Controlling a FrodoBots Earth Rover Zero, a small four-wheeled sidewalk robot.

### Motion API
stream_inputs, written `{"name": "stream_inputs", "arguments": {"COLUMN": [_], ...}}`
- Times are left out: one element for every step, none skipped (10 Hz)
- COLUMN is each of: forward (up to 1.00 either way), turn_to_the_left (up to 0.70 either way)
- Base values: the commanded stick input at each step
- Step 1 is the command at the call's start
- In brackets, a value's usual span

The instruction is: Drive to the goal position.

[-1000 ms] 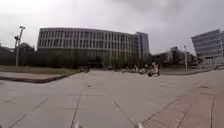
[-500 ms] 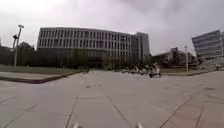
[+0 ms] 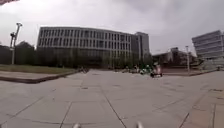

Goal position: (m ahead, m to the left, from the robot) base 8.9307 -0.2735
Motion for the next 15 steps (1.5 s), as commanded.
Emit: {"name": "stream_inputs", "arguments": {"forward": [0.5, 0.5, 0.5, 0.5, 0.5, 0.5, 0.5, 0.5, 0.5, 0.5, 0.5, 0.5, 0.5, 0.5, 0.5], "turn_to_the_left": [0.0, 0.0, 0.0, 0.0, 0.0, 0.0, 0.0, 0.0, 0.0, 0.0, 0.0, 0.0, 0.0, 0.0, 0.0]}}
